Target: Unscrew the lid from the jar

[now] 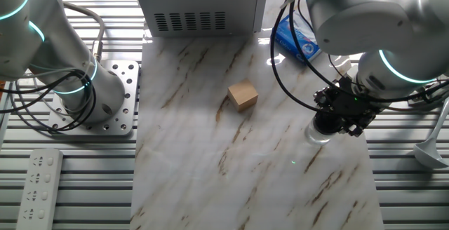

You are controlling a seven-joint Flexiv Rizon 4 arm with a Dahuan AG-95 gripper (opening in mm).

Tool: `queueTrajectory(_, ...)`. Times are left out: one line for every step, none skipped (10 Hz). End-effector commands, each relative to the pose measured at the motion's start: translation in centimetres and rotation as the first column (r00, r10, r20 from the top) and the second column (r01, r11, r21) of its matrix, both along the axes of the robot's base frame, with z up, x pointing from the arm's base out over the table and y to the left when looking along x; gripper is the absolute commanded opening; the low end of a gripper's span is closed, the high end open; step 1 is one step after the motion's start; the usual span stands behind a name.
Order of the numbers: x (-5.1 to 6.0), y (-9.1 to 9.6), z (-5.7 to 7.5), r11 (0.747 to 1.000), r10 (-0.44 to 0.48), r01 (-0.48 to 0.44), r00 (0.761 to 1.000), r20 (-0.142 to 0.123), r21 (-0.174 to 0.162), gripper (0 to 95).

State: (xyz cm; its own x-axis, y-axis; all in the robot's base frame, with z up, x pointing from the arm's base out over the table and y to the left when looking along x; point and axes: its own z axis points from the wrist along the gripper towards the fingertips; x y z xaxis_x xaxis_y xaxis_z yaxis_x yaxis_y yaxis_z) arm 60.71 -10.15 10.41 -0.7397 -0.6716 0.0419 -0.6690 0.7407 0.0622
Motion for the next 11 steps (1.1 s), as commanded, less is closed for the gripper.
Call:
queueTrajectory(-0.02, 0.00, -0.05, 1.000, 0.000, 0.000, 1.000, 0.000, 0.000, 38.0)
queueTrajectory(-0.02, 0.00, -0.05, 1.000, 0.000, 0.000, 1.000, 0.000, 0.000, 38.0)
queueTrajectory(-0.29, -0.07, 0.77, 0.986, 0.168, -0.168, 0.986, 0.018, -0.002, 38.0)
queueTrajectory(-0.29, -0.07, 0.79, 0.987, 0.161, -0.161, 0.987, 0.017, -0.002, 38.0)
queueTrajectory(-0.30, -0.07, 0.78, 0.987, 0.159, -0.159, 0.987, 0.017, -0.003, 38.0)
queueTrajectory(-0.30, -0.07, 0.77, 0.988, 0.157, -0.157, 0.987, 0.016, -0.003, 38.0)
queueTrajectory(-0.30, -0.07, 0.77, 0.987, 0.158, -0.158, 0.987, 0.016, -0.003, 38.0)
queueTrajectory(-0.30, -0.07, 0.77, 0.987, 0.163, -0.163, 0.986, 0.016, -0.002, 38.0)
queueTrajectory(-0.30, -0.07, 0.77, 0.986, 0.168, -0.168, 0.986, 0.016, -0.002, 38.0)
queueTrajectory(-0.31, -0.07, 0.78, 0.985, 0.172, -0.172, 0.985, 0.017, -0.001, 38.0)
queueTrajectory(-0.34, -0.07, 0.88, 0.985, 0.173, -0.173, 0.985, 0.016, -0.001, 38.0)
